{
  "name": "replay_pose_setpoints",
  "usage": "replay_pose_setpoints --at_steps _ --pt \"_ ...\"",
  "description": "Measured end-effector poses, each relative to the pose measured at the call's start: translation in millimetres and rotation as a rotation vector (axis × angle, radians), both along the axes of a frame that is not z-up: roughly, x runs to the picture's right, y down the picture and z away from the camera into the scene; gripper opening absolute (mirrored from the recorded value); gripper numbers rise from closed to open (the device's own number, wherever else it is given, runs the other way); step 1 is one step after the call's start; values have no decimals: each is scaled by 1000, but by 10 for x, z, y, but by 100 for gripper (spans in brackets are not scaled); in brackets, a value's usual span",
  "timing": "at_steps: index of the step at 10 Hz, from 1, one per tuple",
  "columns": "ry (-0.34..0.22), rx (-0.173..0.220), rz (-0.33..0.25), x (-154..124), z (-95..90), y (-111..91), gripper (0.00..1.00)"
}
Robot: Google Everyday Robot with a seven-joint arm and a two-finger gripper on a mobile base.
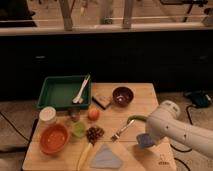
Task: Place sponge in purple bowl
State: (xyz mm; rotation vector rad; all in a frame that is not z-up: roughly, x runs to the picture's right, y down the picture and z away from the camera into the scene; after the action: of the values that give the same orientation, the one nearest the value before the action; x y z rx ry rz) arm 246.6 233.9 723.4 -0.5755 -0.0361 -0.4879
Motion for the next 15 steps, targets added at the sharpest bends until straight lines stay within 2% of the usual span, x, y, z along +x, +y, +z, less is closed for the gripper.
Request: replay_pose_setpoints --at_steps 5,7,15 --pt "11 25 7 -82 20 -414 4" --pt "15 28 13 -89 10 -523 4" --pt "17 45 5 -168 174 -983 4"
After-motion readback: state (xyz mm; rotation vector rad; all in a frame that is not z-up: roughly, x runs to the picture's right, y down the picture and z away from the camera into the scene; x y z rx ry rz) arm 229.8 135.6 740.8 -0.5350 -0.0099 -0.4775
